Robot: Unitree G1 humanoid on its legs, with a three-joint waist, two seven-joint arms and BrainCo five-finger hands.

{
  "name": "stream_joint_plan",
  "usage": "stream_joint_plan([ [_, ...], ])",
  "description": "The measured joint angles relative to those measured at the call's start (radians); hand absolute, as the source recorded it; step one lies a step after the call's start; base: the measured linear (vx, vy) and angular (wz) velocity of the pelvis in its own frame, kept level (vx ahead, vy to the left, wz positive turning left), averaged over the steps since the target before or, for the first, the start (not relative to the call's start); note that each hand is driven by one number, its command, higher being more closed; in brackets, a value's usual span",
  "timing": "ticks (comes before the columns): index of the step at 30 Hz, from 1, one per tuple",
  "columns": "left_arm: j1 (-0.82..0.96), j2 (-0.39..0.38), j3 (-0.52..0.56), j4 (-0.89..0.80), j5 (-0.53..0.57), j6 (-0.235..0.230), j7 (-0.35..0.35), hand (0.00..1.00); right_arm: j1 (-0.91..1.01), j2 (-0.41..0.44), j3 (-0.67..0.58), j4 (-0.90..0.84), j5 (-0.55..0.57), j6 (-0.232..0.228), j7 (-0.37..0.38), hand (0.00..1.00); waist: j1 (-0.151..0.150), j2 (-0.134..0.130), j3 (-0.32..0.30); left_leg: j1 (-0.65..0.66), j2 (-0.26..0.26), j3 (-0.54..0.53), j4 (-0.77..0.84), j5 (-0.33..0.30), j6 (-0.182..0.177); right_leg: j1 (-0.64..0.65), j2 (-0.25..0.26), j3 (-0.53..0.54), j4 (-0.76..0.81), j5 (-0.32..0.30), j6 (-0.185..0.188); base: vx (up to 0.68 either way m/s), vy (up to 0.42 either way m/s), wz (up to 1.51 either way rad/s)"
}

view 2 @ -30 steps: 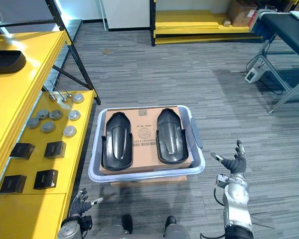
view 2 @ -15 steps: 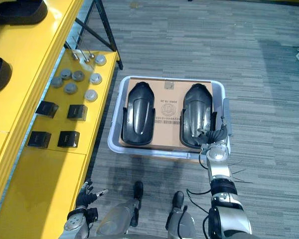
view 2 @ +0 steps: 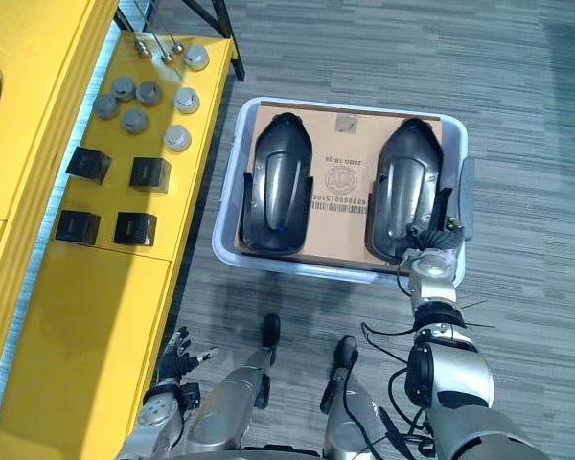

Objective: Walk over and take plastic housings, then place them on the shelf

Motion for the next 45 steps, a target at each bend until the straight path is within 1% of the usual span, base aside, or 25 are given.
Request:
stream_joint_plan([
  [3,-0.006,-0.001,-0.016,0.015,0.0,0.001,0.0,0.0,0.01,0.0,0.002,-0.026,-0.001,0.0,-0.001,1.0,0.0,-0.001,0.0,0.009,0.003,0.012,-0.006,0.001,-0.001,0.001,0.001,0.012,0.0,0.0,0.0,0.01,-0.018,-0.11],
  [6,-0.008,-0.002,-0.021,0.013,0.0,0.001,0.0,0.0,0.058,0.011,0.01,-0.114,-0.009,0.004,-0.001,1.0,-0.003,-0.001,0.0,0.024,0.004,0.015,-0.006,0.001,-0.001,0.013,0.002,0.018,0.0,0.0,0.0,0.01,-0.012,-0.05],
  [8,-0.008,-0.004,-0.024,-0.001,0.001,0.002,-0.001,0.0,0.152,0.03,0.008,-0.241,-0.026,0.009,-0.002,1.0,-0.006,-0.002,0.0,0.036,0.008,0.011,-0.007,0.001,-0.001,0.027,0.002,0.015,-0.001,0.0,0.0,0.01,-0.026,0.09],
  [10,0.001,-0.004,-0.023,-0.035,0.001,0.004,-0.002,0.0,0.225,0.055,0.007,-0.352,-0.052,0.016,-0.009,1.0,-0.02,-0.003,-0.002,0.042,0.008,0.001,-0.007,0.001,-0.001,0.039,0.001,0.005,-0.001,-0.001,0.001,-0.01,-0.016,0.16],
  [11,0.008,-0.004,-0.023,-0.07,0.002,0.004,-0.003,0.0,0.28,0.072,0.003,-0.434,-0.068,0.023,-0.015,1.0,-0.032,-0.003,-0.003,0.051,0.006,-0.007,-0.007,0.001,-0.001,0.052,-0.002,-0.005,-0.001,-0.002,0.003,-0.02,-0.005,0.17],
  [13,0.027,-0.004,-0.022,-0.161,0.003,0.006,-0.004,0.0,0.364,0.092,-0.006,-0.541,-0.112,0.025,-0.03,1.0,-0.034,-0.007,-0.023,0.054,0.004,-0.014,-0.009,-0.001,-0.001,0.057,-0.005,-0.008,0.001,-0.012,0.011,-0.03,0.003,0.14],
  [15,0.057,-0.004,-0.021,-0.287,0.005,0.005,-0.004,0.0,0.439,0.125,-0.026,-0.646,-0.162,0.027,-0.044,1.0,-0.043,-0.014,-0.046,0.064,0.003,-0.024,-0.01,-0.006,-0.005,0.073,-0.006,-0.017,0.0,-0.018,0.015,-0.03,-0.006,0.16],
  [16,0.076,-0.004,-0.021,-0.349,0.005,0.004,-0.004,0.0,0.478,0.146,-0.026,-0.702,-0.188,0.027,-0.05,1.0,-0.051,-0.016,-0.069,0.068,0.003,-0.032,-0.01,-0.015,-0.006,0.082,-0.005,-0.024,-0.001,-0.021,0.016,-0.01,-0.01,0.17],
  [17,0.085,-0.004,-0.021,-0.381,0.005,0.004,-0.004,0.0,0.497,0.158,-0.026,-0.729,-0.203,0.026,-0.051,1.0,-0.054,-0.018,-0.084,0.069,0.002,-0.037,-0.01,-0.015,-0.006,0.085,-0.006,-0.029,-0.001,-0.023,0.016,0.01,-0.019,0.21],
  [19,0.108,-0.015,-0.02,-0.518,0.006,0.003,-0.004,0.0,0.56,0.192,-0.021,-0.828,-0.25,0.026,-0.055,1.0,-0.056,-0.02,-0.126,0.071,0.0,-0.049,-0.01,-0.015,-0.006,0.094,-0.007,-0.043,-0.001,-0.029,0.015,0.03,-0.022,0.17],
  [21,0.107,-0.026,-0.023,-0.619,0.007,0.001,-0.003,0.0,0.58,0.209,-0.002,-0.875,-0.291,0.027,-0.058,1.0,-0.058,-0.019,-0.136,0.089,-0.003,-0.061,-0.009,-0.012,-0.002,0.116,-0.008,-0.054,-0.001,-0.033,0.017,0.02,-0.02,0.16],
  [22,0.108,-0.035,-0.026,-0.68,0.007,-0.001,-0.002,0.0,0.591,0.22,0.016,-0.897,-0.318,0.027,-0.06,1.0,-0.064,-0.019,-0.155,0.093,-0.005,-0.072,-0.009,-0.011,-0.001,0.125,-0.01,-0.063,0.0,-0.038,0.018,0.02,-0.023,0.2],
  [23,0.107,-0.037,-0.03,-0.706,0.009,-0.002,-0.001,0.0,0.598,0.226,0.028,-0.91,-0.33,0.027,-0.06,1.0,-0.064,-0.019,-0.167,0.094,-0.005,-0.072,-0.009,-0.01,-0.001,0.126,-0.01,-0.065,0.0,-0.039,0.018,0.03,-0.018,0.12],
  [25,0.089,-0.04,-0.072,-0.794,0.012,-0.014,0.012,0.0,0.602,0.245,0.086,-0.949,-0.376,0.027,-0.055,1.0,-0.065,-0.019,-0.187,0.106,-0.006,-0.072,-0.009,-0.01,-0.001,0.14,-0.01,-0.066,0.0,-0.042,0.017,0.02,-0.008,0.02],
  [26,0.084,-0.042,-0.087,-0.81,0.012,-0.019,0.018,0.0,0.601,0.249,0.099,-0.958,-0.386,0.027,-0.05,1.0,-0.065,-0.018,-0.193,0.106,-0.006,-0.072,-0.009,-0.01,-0.001,0.14,-0.01,-0.067,0.0,-0.042,0.017,0.01,-0.013,0.03],
  [27,0.061,-0.046,-0.126,-0.843,0.012,-0.021,0.021,0.0,0.598,0.256,0.142,-0.975,-0.41,0.027,-0.038,1.0,-0.062,-0.018,-0.2,0.11,-0.005,-0.072,-0.009,-0.01,-0.001,0.143,-0.01,-0.067,0.0,-0.043,0.017,0.0,0.0,0.0],
  [29,0.032,-0.055,-0.17,-0.854,0.012,-0.021,0.022,0.0,0.598,0.267,0.188,-0.993,-0.43,0.027,-0.027,1.0,-0.062,-0.018,-0.201,0.121,-0.005,-0.072,-0.009,-0.01,-0.001,0.155,-0.01,-0.067,0.0,-0.043,0.017,0.0,0.0,0.0],
  [31,-0.012,-0.067,-0.236,-0.854,0.011,-0.019,0.026,0.0,0.596,0.297,0.262,-0.994,-0.45,0.027,-0.019,1.0,-0.062,-0.018,-0.223,0.125,-0.005,-0.071,-0.009,-0.01,-0.001,0.157,-0.01,-0.065,0.0,-0.043,0.016,0.0,0.0,0.0],
  [34,-0.049,-0.081,-0.291,-0.853,0.021,-0.015,0.041,0.0,0.596,0.322,0.327,-0.995,-0.465,0.028,-0.016,1.0,-0.063,-0.019,-0.233,0.138,-0.005,-0.069,-0.009,-0.01,-0.001,0.168,-0.01,-0.062,0.001,-0.043,0.016,-0.03,0.0,-0.02],
  [35,-0.06,-0.085,-0.31,-0.851,0.033,-0.009,0.047,0.0,0.596,0.337,0.37,-0.995,-0.466,0.028,-0.006,1.0,-0.064,-0.018,-0.243,0.144,-0.004,-0.067,-0.01,-0.01,-0.001,0.172,-0.009,-0.059,0.001,-0.043,0.016,-0.04,0.0,-0.04],
  [38,-0.078,-0.09,-0.332,-0.818,0.052,0.014,0.068,0.0,0.596,0.367,0.443,-1.004,-0.465,0.028,0.002,1.0,-0.065,-0.018,-0.261,0.15,0.0,-0.054,-0.013,-0.01,-0.001,0.173,-0.006,-0.049,0.001,-0.042,0.015,-0.04,-0.001,-0.1],
  [40,-0.082,-0.093,-0.324,-0.797,0.082,0.024,0.108,0.0,0.597,0.381,0.48,-1.035,-0.465,0.027,0.002,1.0,-0.061,-0.019,-0.263,0.155,0.005,-0.039,-0.016,-0.011,-0.002,0.172,-0.003,-0.035,-0.001,-0.039,0.012,-0.06,-0.003,-0.17],
  [41,-0.082,-0.091,-0.324,-0.791,0.089,0.025,0.115,0.0,0.598,0.381,0.489,-1.04,-0.463,0.027,0.001,1.0,-0.061,-0.02,-0.265,0.156,0.005,-0.038,-0.016,-0.011,-0.002,0.172,-0.002,-0.033,-0.002,-0.039,0.011,-0.04,-0.002,-0.12],
  [42,-0.082,-0.091,-0.323,-0.776,0.114,0.034,0.143,0.0,0.599,0.381,0.506,-1.044,-0.461,0.027,0.0,1.0,-0.062,-0.02,-0.274,0.156,0.006,-0.037,-0.016,-0.012,-0.003,0.172,-0.001,-0.031,-0.003,-0.036,0.01,-0.03,-0.003,-0.06],
  [45,-0.083,-0.092,-0.325,-0.73,0.162,0.06,0.19,0.0,0.606,0.382,0.546,-1.045,-0.45,0.026,-0.002,1.0,-0.063,-0.023,-0.295,0.157,0.009,-0.027,-0.016,-0.012,-0.003,0.171,0.001,-0.024,-0.006,-0.033,0.008,-0.01,-0.004,-0.07],
])
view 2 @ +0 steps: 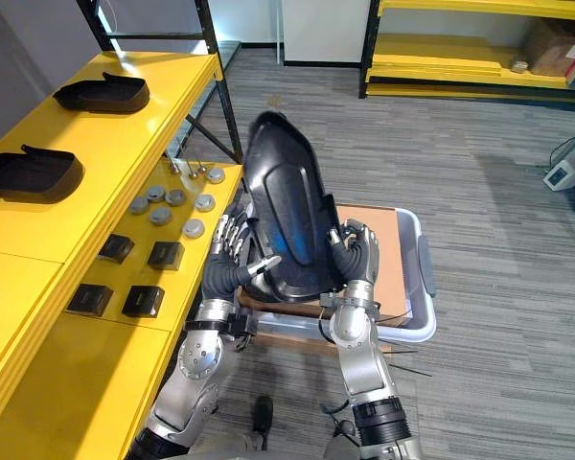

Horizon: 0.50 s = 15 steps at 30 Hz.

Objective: Walk over and take plastic housings, then place them on the shelf

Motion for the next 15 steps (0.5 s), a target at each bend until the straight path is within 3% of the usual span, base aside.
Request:
stream_joint_plan([
  [4,-0.011,0.001,0.0,0.048,0.033,0.029,0.084,0.0,0.026,0.0,0.049,-0.013,0.02,0.0,-0.003,1.0,0.003,-0.006,-0.024,0.001,0.005,0.014,0.0,0.0,0.0,0.0,0.008,0.015,-0.016,0.011,-0.003,-0.01,-0.012,-0.12],
  [13,-0.012,0.003,-0.006,0.059,0.032,0.032,0.111,0.0,0.034,-0.006,0.083,-0.014,0.053,-0.005,-0.019,1.0,0.003,-0.012,-0.036,0.003,0.007,0.016,0.0,-0.003,-0.004,0.003,0.011,0.022,-0.026,0.017,-0.001,-0.01,-0.003,-0.02],
  [14,-0.013,0.005,-0.005,0.061,0.022,0.032,0.108,1.0,0.035,-0.007,0.083,-0.014,0.064,-0.005,-0.019,1.0,0.003,-0.012,-0.048,0.001,0.007,0.016,-0.001,-0.002,-0.003,0.003,0.012,0.022,-0.03,0.019,0.002,0.0,0.0,0.0],
  [15,-0.013,0.006,-0.005,0.063,0.006,0.032,0.098,1.0,0.035,-0.007,0.083,-0.014,0.073,-0.005,-0.019,1.0,0.003,-0.013,-0.056,0.001,0.007,0.016,-0.001,-0.002,-0.003,0.003,0.012,0.022,-0.03,0.019,0.001,0.0,0.0,0.0],
])
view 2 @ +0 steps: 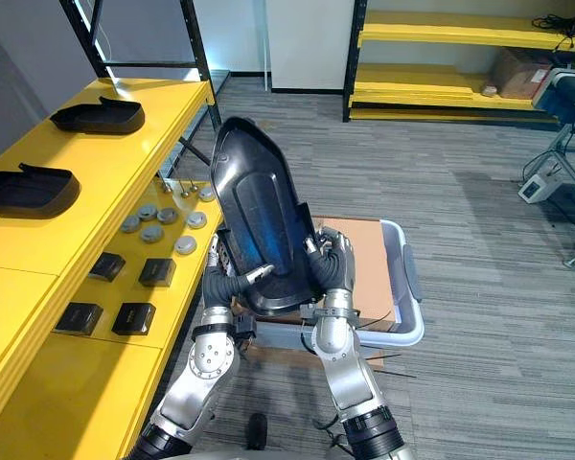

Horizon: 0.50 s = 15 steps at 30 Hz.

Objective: Walk over and take plastic housings, then place them on the shelf

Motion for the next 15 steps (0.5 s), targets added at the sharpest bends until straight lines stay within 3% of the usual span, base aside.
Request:
stream_joint_plan([
  [8,-0.001,0.013,-0.002,0.044,-0.185,-0.003,-0.1,1.0,0.009,-0.021,-0.003,0.012,0.094,-0.001,0.031,1.0,0.002,-0.005,-0.019,0.001,0.0,-0.001,0.0,0.002,0.003,0.001,0.0,0.001,0.001,0.003,-0.004,0.0,0.0,0.0],
  [9,-0.001,0.014,-0.002,0.05,-0.196,-0.003,-0.102,1.0,0.011,-0.021,-0.003,0.012,0.094,-0.002,0.037,0.0,0.002,-0.005,-0.019,0.002,0.0,-0.001,0.0,0.002,0.003,0.0,0.0,0.001,0.001,0.003,-0.003,0.0,0.0,0.0],
  [15,-0.001,0.033,0.012,0.088,-0.208,-0.001,-0.096,1.0,0.033,-0.027,0.032,0.03,0.152,-0.078,0.094,0.0,-0.001,-0.012,-0.046,0.003,0.001,0.003,0.0,0.002,0.003,0.0,0.001,0.008,-0.001,0.003,-0.004,0.0,-0.006,-0.02],
])
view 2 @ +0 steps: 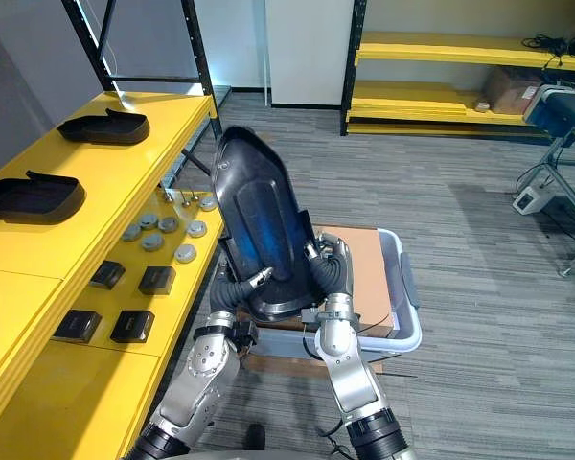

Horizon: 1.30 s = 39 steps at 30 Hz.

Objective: Walk over and take plastic housings, then place them on the shelf

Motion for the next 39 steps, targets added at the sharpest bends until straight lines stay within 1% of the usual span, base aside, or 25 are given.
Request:
stream_joint_plan([
  [4,0.0,0.022,0.001,0.0,0.017,0.008,0.0,1.0,0.0,-0.026,0.019,-0.001,0.025,-0.038,0.048,0.0,0.002,-0.009,-0.006,0.0,0.0,0.002,0.0,-0.002,-0.003,0.0,0.0,0.004,0.0,-0.001,0.0,0.0,-0.003,-0.01],
  [6,0.001,0.022,0.003,0.0,0.049,0.01,-0.001,1.0,0.0,-0.04,0.018,-0.001,0.033,-0.041,0.064,0.0,0.006,-0.011,-0.007,0.0,0.0,0.001,0.0,-0.002,-0.003,0.0,0.0,0.004,0.0,-0.002,-0.001,0.0,0.0,0.02],
  [7,0.001,0.022,0.009,-0.002,0.105,0.011,-0.005,1.0,0.0,-0.057,0.018,-0.001,0.067,-0.05,0.092,0.0,0.007,-0.011,-0.007,0.0,-0.001,-0.002,0.0,-0.003,-0.003,0.002,0.0,0.003,0.0,-0.004,-0.001,0.0,0.0,0.05],
  [10,0.002,0.022,0.027,-0.018,0.183,0.019,-0.019,1.0,0.0,-0.083,0.02,-0.012,0.117,-0.067,0.132,0.0,0.008,-0.011,-0.007,0.0,-0.001,-0.004,0.0,-0.003,-0.003,0.004,0.001,0.003,0.0,-0.004,0.0,0.0,0.0,0.05],
  [12,0.01,0.02,0.037,-0.047,0.231,0.019,-0.022,1.0,0.0,-0.102,0.018,-0.063,0.159,-0.07,0.152,0.0,0.009,-0.011,-0.007,0.0,-0.001,-0.004,0.0,-0.003,-0.004,0.006,0.003,0.005,-0.002,-0.004,0.0,0.0,0.0,0.02],
  [14,0.025,0.02,0.055,-0.069,0.284,0.018,-0.022,1.0,0.0,-0.13,0.008,-0.16,0.2,-0.09,0.173,0.0,0.009,-0.011,-0.007,0.001,-0.001,-0.004,0.0,-0.003,-0.004,0.009,0.006,0.014,-0.008,-0.004,0.0,0.0,0.0,0.0],
  [15,0.026,0.019,0.06,-0.069,0.29,0.018,-0.023,1.0,0.0,-0.135,0.003,-0.186,0.209,-0.101,0.177,0.0,0.009,-0.011,-0.007,0.001,-0.001,-0.004,0.0,-0.003,-0.004,0.009,0.006,0.015,-0.009,-0.004,0.0,0.0,0.0,0.0],
  [17,0.038,0.019,0.081,-0.07,0.32,0.019,-0.023,1.0,-0.005,-0.143,-0.029,-0.262,0.242,-0.146,0.192,0.0,0.008,-0.011,-0.007,0.002,0.0,-0.003,0.0,-0.003,-0.004,0.011,0.008,0.016,-0.011,-0.004,0.0,0.0,0.0,0.0],
  [19,0.073,0.019,0.115,-0.07,0.347,0.024,-0.024,1.0,-0.016,-0.141,-0.112,-0.338,0.28,-0.198,0.189,0.0,0.009,-0.014,-0.008,0.008,0.001,0.001,0.0,-0.003,-0.004,0.018,0.008,0.017,-0.013,-0.004,0.0,0.0,0.0,0.0],
  [20,0.081,0.02,0.123,-0.07,0.355,0.028,-0.024,1.0,-0.018,-0.141,-0.151,-0.35,0.294,-0.206,0.19,0.0,0.009,-0.015,-0.009,0.009,0.002,0.005,0.0,-0.003,-0.004,0.018,0.009,0.017,-0.013,-0.004,0.0,0.0,0.0,0.0],
  [21,0.1,0.019,0.142,-0.071,0.357,0.031,-0.025,1.0,-0.022,-0.14,-0.227,-0.356,0.315,-0.228,0.186,0.0,0.009,-0.016,-0.009,0.009,0.003,0.009,0.0,-0.003,-0.004,0.018,0.01,0.018,-0.013,-0.004,0.0,0.0,-0.009,-0.03],
  [22,0.117,0.019,0.161,-0.072,0.357,0.035,-0.025,1.0,-0.022,-0.139,-0.308,-0.356,0.344,-0.235,0.176,0.0,0.008,-0.017,-0.009,0.009,0.004,0.011,0.0,-0.003,-0.004,0.017,0.011,0.02,-0.013,-0.004,0.0,0.0,-0.01,-0.04],
  [23,0.125,0.019,0.17,-0.074,0.359,0.039,-0.025,1.0,-0.021,-0.138,-0.347,-0.354,0.358,-0.235,0.166,0.0,0.007,-0.017,-0.009,0.009,0.005,0.012,0.0,-0.003,-0.004,0.017,0.011,0.021,-0.013,-0.004,0.0,-0.01,-0.016,-0.06],
  [24,0.142,0.015,0.191,-0.083,0.359,0.039,-0.024,1.0,-0.012,-0.127,-0.427,-0.353,0.385,-0.237,0.154,0.0,0.006,-0.017,-0.009,0.01,0.007,0.016,0.0,-0.004,-0.004,0.016,0.013,0.024,-0.014,-0.004,-0.001,-0.01,-0.02,-0.08],
  [25,0.156,0.012,0.208,-0.097,0.359,0.039,-0.024,1.0,0.006,-0.119,-0.495,-0.348,0.418,-0.248,0.135,0.0,0.006,-0.017,-0.009,0.01,0.009,0.019,0.0,-0.005,-0.005,0.016,0.015,0.026,-0.015,-0.004,-0.001,-0.01,-0.021,-0.08],
  [26,0.162,0.01,0.221,-0.105,0.359,0.039,-0.024,1.0,0.016,-0.115,-0.533,-0.34,0.432,-0.255,0.128,0.0,0.005,-0.017,-0.009,0.01,0.01,0.02,0.0,-0.005,-0.005,0.015,0.015,0.027,-0.016,-0.004,-0.001,0.0,-0.02,-0.06],
  [28,0.181,-0.002,0.26,-0.135,0.358,0.039,-0.023,1.0,0.06,-0.106,-0.657,-0.271,0.474,-0.272,0.092,0.0,-0.007,-0.017,-0.009,0.01,0.012,0.021,0.0,-0.005,-0.006,0.015,0.015,0.028,-0.018,-0.005,-0.001,0.0,0.0,0.0],
  [30,0.184,-0.011,0.277,-0.144,0.356,0.039,-0.022,1.0,0.099,-0.1,-0.734,-0.171,0.5,-0.272,0.066,0.0,-0.019,-0.017,-0.009,0.01,0.013,0.022,0.0,-0.005,-0.006,0.014,0.016,0.028,-0.019,-0.005,-0.001,0.0,0.0,0.0],
  [31,0.184,-0.012,0.287,-0.145,0.356,0.039,-0.022,1.0,0.114,-0.1,-0.753,-0.128,0.504,-0.271,0.055,0.0,-0.02,-0.016,-0.009,0.01,0.013,0.023,0.0,-0.007,-0.009,0.013,0.016,0.03,-0.019,-0.005,-0.001,0.0,-0.01,-0.07],
  [32,0.187,-0.014,0.299,-0.152,0.355,0.039,-0.023,1.0,0.145,-0.099,-0.785,-0.039,0.515,-0.264,0.047,0.0,-0.021,-0.016,-0.009,0.01,0.013,0.026,0.0,-0.012,-0.015,0.01,0.016,0.035,-0.019,-0.004,-0.001,0.0,-0.011,-0.11],
  [34,0.209,-0.019,0.307,-0.18,0.353,0.038,-0.023,1.0,0.185,-0.098,-0.815,0.113,0.553,-0.243,0.043,0.0,-0.024,-0.014,-0.009,0.006,0.014,0.03,0.0,-0.014,-0.015,0.003,0.017,0.042,-0.019,-0.004,-0.001,0.01,-0.014,-0.11],
  [35,0.219,-0.02,0.309,-0.195,0.353,0.037,-0.024,1.0,0.21,-0.099,-0.83,0.224,0.579,-0.227,0.046,0.0,-0.025,-0.011,-0.009,0.002,0.015,0.033,0.0,-0.015,-0.015,-0.001,0.017,0.043,-0.019,-0.004,-0.001,0.02,-0.011,-0.07],
  [36,0.219,-0.018,0.306,-0.199,0.353,0.035,-0.029,1.0,0.225,-0.099,-0.83,0.321,0.594,-0.214,0.059,0.0,-0.025,-0.011,-0.008,0.002,0.016,0.032,0.0,-0.019,-0.013,-0.002,0.015,0.045,-0.019,-0.002,-0.004,0.03,-0.015,-0.07],
  [38,0.219,-0.017,0.305,-0.203,0.351,0.026,-0.054,1.0,0.262,-0.094,-0.813,0.534,0.61,-0.16,0.108,0.0,-0.025,-0.007,-0.006,0.001,0.019,0.033,0.0,-0.021,-0.015,-0.001,0.017,0.047,-0.022,0.001,-0.008,0.03,-0.021,-0.04],
  [39,0.218,-0.017,0.305,-0.203,0.35,0.024,-0.064,1.0,0.272,-0.088,-0.807,0.571,0.609,-0.147,0.128,0.0,-0.025,-0.005,-0.005,0.001,0.02,0.033,0.0,-0.021,-0.016,-0.001,0.017,0.047,-0.022,0.001,-0.007,0.0,0.0,0.0],
])
